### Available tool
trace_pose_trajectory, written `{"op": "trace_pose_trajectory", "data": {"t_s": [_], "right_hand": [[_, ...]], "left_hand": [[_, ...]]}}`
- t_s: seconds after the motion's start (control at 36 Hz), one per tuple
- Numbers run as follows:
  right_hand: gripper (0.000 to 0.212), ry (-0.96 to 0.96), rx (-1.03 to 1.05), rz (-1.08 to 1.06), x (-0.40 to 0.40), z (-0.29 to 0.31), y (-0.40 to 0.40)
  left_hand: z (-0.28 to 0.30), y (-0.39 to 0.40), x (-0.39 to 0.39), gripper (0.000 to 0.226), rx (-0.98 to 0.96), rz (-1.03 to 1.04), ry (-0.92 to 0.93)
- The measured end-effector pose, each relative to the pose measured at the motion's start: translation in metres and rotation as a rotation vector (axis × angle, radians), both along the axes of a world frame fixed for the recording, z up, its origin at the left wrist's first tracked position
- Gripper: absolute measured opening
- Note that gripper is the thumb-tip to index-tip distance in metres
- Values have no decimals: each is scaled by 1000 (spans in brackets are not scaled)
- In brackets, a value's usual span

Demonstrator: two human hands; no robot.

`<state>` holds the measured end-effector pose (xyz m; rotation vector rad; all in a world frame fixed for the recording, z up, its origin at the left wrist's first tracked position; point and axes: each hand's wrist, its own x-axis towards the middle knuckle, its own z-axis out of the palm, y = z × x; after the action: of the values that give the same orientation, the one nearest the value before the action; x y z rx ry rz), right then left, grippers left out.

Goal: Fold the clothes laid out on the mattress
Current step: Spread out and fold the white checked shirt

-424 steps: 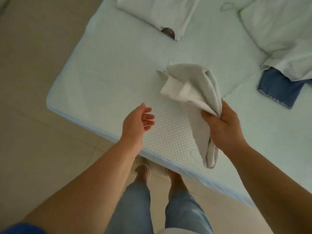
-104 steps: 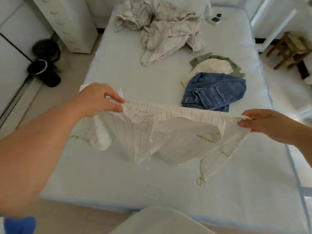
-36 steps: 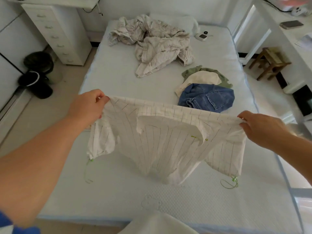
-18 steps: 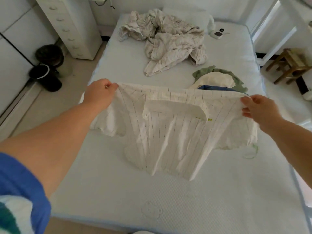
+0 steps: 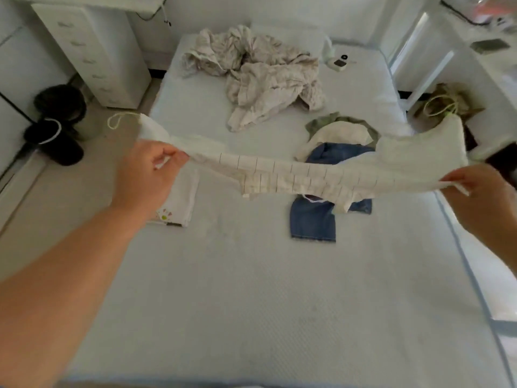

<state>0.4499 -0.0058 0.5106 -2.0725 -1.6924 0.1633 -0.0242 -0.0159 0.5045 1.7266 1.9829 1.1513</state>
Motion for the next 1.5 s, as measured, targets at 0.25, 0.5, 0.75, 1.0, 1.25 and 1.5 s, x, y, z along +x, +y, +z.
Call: {"op": "trace_pose_trajectory", "data": {"t_s": [0.25, 0.5, 0.75, 1.0, 1.25, 1.5], "right_hand": [[16, -46, -313, -79, -28, -126, -81], [8, 25, -466, -53, -17, -296, -173], [10, 24, -589, 21, -6, -391, -239], [10, -4, -634, 21, -8, -406, -268], [12, -55, -748, 49, -3, -427, -283], [27, -8, -874, -52, -17, -417, -284]], "left_hand": [[-150, -87, -6, 5, -287, -58, 129], [-306, -181, 11, 12, -596, 2, 157], [-394, -247, 31, 15, -708, 136, 180], [-407, -286, 31, 20, -878, 81, 257], [-420, -296, 29, 20, -993, 44, 328], [-414, -291, 35, 31, -1183, -16, 362]]}}
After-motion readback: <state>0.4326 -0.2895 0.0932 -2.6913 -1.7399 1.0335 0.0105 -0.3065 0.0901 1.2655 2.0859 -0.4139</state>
